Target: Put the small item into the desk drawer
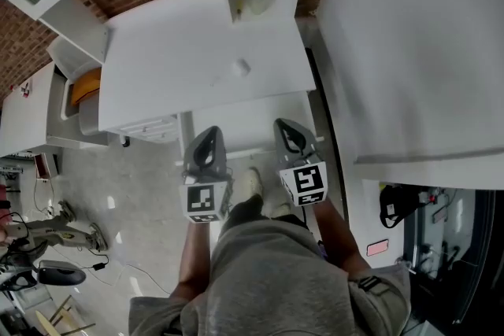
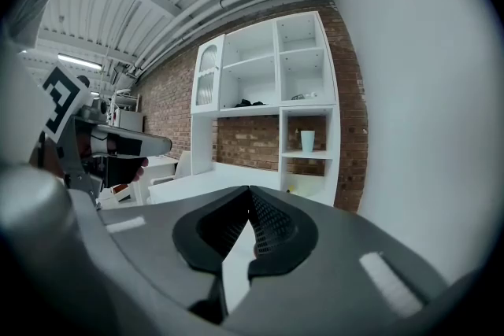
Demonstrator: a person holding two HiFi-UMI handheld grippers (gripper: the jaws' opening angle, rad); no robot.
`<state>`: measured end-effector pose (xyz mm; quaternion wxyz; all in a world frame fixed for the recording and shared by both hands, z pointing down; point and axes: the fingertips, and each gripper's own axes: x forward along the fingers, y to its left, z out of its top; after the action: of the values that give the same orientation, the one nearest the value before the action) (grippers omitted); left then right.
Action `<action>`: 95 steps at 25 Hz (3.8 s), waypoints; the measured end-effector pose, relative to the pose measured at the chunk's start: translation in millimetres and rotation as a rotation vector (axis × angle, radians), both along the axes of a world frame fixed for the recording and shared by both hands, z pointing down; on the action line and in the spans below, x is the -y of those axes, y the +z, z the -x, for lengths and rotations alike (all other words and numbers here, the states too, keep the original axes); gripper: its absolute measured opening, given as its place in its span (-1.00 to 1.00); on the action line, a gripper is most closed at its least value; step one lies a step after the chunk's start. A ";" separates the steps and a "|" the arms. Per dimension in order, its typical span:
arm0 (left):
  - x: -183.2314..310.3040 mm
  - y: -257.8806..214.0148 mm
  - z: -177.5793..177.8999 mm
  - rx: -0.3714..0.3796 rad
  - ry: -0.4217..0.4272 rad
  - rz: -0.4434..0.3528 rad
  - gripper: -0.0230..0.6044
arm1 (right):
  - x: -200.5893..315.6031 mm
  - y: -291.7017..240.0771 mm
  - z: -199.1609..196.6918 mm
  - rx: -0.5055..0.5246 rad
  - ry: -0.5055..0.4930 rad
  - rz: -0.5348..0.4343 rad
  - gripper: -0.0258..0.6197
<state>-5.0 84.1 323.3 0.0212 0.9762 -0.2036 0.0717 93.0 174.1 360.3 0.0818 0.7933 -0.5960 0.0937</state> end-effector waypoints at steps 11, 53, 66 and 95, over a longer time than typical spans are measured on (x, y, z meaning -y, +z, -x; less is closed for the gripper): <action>93.7 15.5 -23.5 0.008 -0.015 0.041 -0.89 | 101.1 16.0 -22.2 -0.002 -0.042 0.069 -0.91; 182.0 193.7 -74.4 0.207 -0.361 0.326 -0.89 | 261.1 275.2 -131.5 0.170 -0.273 0.523 -0.23; 187.8 189.7 -65.9 0.203 -0.385 0.320 -0.89 | 264.0 293.0 -137.3 0.146 -0.248 0.570 -0.40; 182.3 140.4 28.2 0.148 -0.545 0.242 -0.89 | 279.9 97.0 -10.2 0.061 -0.525 0.190 -0.43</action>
<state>-33.2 -98.1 463.7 0.1409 0.8683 -0.4488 0.1578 103.2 -105.8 457.3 0.1592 0.5975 -0.7717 0.1486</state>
